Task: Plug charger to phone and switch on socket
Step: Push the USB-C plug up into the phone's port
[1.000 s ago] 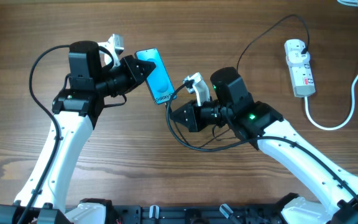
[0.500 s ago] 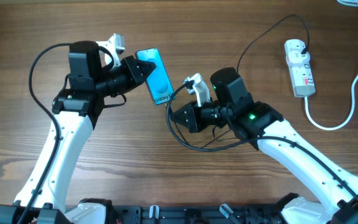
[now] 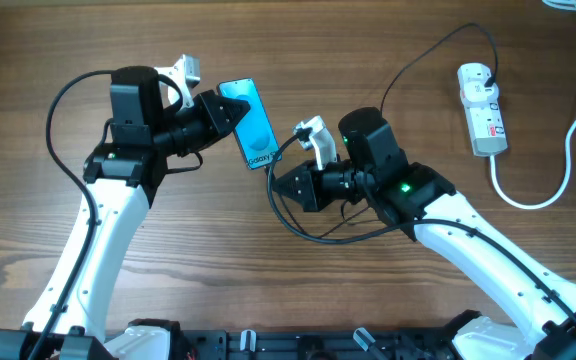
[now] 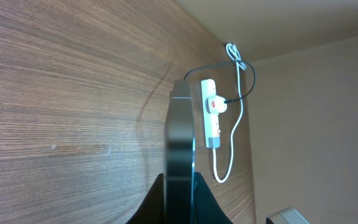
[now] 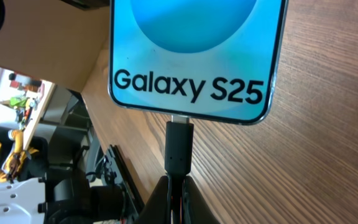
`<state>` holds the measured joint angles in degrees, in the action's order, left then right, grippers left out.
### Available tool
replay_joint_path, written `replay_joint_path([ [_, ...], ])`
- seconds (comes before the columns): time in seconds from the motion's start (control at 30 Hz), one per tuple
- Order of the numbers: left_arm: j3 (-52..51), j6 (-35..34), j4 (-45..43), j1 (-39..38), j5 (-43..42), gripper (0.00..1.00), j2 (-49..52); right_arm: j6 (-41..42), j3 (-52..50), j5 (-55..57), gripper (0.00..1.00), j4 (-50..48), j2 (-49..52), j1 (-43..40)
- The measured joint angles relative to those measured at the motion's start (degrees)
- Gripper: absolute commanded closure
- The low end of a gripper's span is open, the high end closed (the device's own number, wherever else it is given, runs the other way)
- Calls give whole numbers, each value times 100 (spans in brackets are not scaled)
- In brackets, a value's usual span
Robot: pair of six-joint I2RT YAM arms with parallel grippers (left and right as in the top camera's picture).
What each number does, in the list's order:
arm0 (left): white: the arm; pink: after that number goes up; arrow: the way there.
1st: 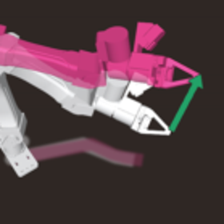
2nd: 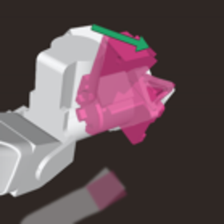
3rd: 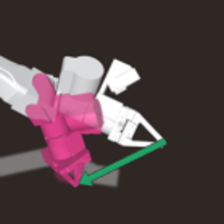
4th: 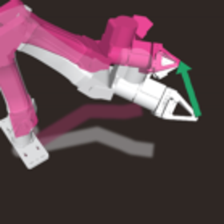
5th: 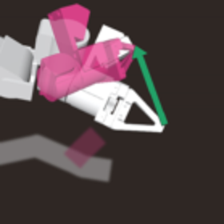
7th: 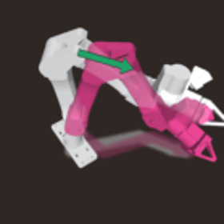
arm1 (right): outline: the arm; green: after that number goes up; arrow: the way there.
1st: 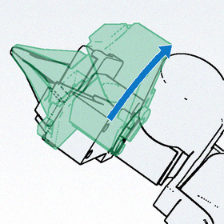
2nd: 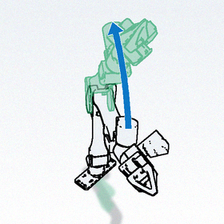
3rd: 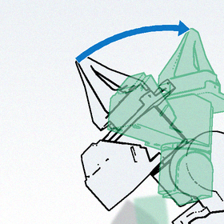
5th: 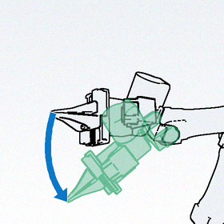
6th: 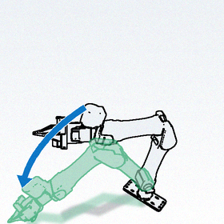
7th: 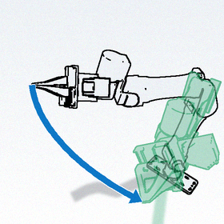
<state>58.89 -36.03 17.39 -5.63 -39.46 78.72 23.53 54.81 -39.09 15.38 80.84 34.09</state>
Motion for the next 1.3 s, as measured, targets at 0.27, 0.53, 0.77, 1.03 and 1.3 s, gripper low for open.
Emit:
replay_joint_path([
  [0.27, 39, 2, -90, 11, 90, 96, 0, 52, -2, 166, 94, -293, 46, 22],
  [0.53, 42, 42, 37, -74, 109, 96, 0, 68, 9, 186, 74, 68, 48, 26],
  [0.77, 42, 42, 44, -74, 199, 96, 0, 68, 9, 52, 75, 39, 48, 26],
  [1.03, 42, 42, 44, -74, 188, 96, 0, 63, 9, 55, 80, -179, 48, 22],
  [1.3, 42, 42, 48, -74, 186, 96, 0, -2, 9, 363, 73, -199, 48, 245],
])
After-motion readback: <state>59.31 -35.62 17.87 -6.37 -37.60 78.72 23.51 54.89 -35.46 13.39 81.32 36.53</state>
